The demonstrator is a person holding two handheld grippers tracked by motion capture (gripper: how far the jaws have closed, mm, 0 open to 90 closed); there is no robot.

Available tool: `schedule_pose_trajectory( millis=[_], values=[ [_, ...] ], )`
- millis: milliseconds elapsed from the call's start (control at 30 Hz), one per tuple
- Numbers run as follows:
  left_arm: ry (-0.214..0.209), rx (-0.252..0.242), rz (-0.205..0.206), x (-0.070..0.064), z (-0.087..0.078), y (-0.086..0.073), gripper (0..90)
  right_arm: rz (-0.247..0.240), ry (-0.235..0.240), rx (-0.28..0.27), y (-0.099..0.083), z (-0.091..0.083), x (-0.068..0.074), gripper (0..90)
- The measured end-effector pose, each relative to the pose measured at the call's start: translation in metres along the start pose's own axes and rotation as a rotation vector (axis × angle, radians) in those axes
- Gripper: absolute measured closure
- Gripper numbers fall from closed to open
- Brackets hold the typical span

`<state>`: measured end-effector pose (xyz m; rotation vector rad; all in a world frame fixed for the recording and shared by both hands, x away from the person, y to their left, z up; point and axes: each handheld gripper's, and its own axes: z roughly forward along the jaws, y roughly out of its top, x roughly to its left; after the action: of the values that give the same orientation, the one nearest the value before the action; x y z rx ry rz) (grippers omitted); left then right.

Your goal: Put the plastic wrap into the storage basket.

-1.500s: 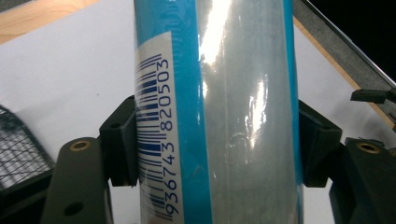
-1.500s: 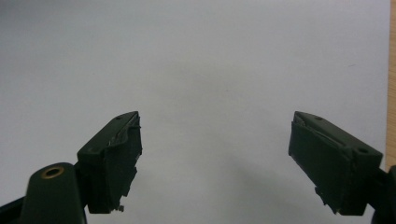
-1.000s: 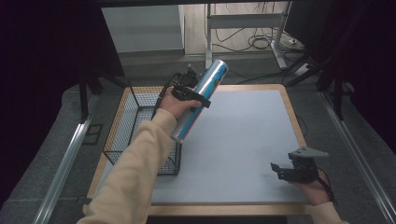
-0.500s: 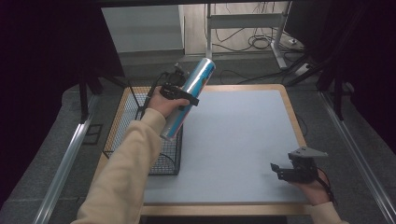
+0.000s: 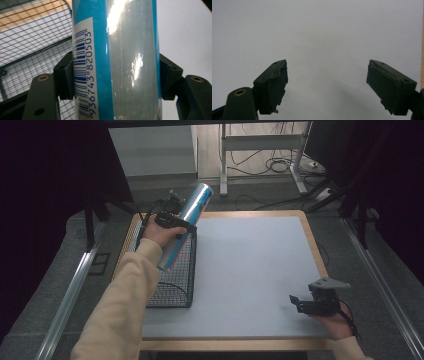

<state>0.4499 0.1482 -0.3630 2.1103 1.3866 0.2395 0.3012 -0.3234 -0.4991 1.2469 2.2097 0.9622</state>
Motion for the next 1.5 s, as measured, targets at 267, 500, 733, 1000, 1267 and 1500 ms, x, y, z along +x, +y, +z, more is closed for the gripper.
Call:
schedule_pose_trajectory(
  millis=[267, 500, 733, 1000, 1267, 1500],
  values=[
    [0.031, 0.032, -0.004, 0.013, 0.01, -0.007, 31.6, -0.001, -0.001, 0.006, 0.0, 0.001, 0.0, 17.3],
    [0.049, 0.058, -0.009, 0.018, 0.022, -0.011, 31.6, -0.001, -0.002, 0.006, -0.001, 0.001, -0.001, 17.3],
    [0.063, 0.089, -0.009, 0.022, 0.032, -0.013, 31.6, -0.003, -0.002, 0.008, -0.001, 0.002, -0.001, 17.3],
    [0.074, 0.106, -0.001, 0.025, 0.039, -0.015, 31.6, -0.002, -0.001, 0.009, -0.001, 0.002, -0.001, 17.3],
    [0.075, 0.132, 0.018, 0.022, 0.047, -0.018, 31.7, -0.004, -0.002, 0.008, -0.001, 0.002, -0.001, 17.3],
    [0.079, 0.15, 0.021, 0.023, 0.051, -0.019, 31.7, -0.007, -0.001, 0.009, -0.001, 0.002, -0.001, 17.3]
  ],
)
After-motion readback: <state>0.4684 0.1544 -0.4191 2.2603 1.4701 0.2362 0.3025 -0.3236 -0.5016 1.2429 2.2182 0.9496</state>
